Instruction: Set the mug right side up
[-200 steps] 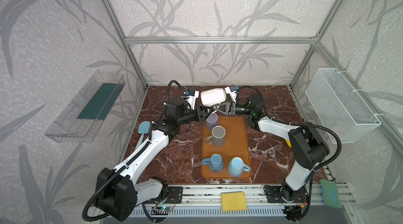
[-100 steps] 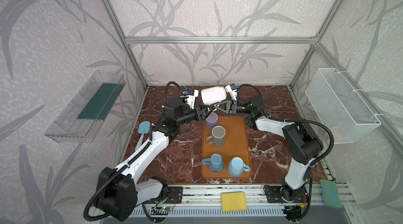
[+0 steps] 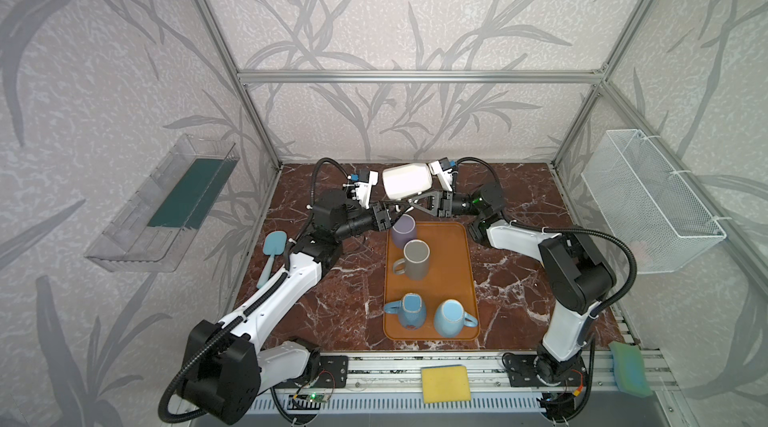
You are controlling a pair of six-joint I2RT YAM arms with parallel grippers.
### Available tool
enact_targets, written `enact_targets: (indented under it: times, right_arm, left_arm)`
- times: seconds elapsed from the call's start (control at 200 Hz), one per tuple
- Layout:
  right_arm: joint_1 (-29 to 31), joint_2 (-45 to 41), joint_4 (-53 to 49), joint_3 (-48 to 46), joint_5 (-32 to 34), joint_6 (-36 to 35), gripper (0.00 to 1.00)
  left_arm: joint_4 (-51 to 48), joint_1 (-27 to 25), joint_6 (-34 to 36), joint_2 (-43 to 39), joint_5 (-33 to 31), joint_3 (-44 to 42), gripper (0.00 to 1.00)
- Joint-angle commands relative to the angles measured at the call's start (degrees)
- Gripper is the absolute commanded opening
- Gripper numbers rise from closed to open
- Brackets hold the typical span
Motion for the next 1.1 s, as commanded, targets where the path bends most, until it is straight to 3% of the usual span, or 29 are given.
enact_targets:
  times: [0.0,0.36,0.885,1.0,1.095]
  right_arm:
    - [0.33,-2.05,0.29,1.57,-1.49,-3.72,0.0]
    - [1.12,-3.58,-3.83,1.64,-2.59,-7.29,0.0]
    - [2.14,-1.74,1.79,3.19,-5.09,-4.43,0.0]
    - [2.12,-1.23,3.42,3.28,-5.65,-3.65,0.0]
    - [2.17,-0.56,5.1,3.43,-6.4,-2.61,0.0]
  left_arm:
    - [5.82,0.52,0.41,-2.85,-0.26,-0.21,0.48]
    - [8.73,0.78,-0.56,-2.39,0.58,-0.44,0.34]
    - [22.27,0.88,-8.32,1.33,6.99,0.08,0.33]
    - [22.18,0.91,-8.25,0.98,6.97,0.12,0.27]
    - [22.26,1.0,-8.26,0.79,7.0,0.13,0.1]
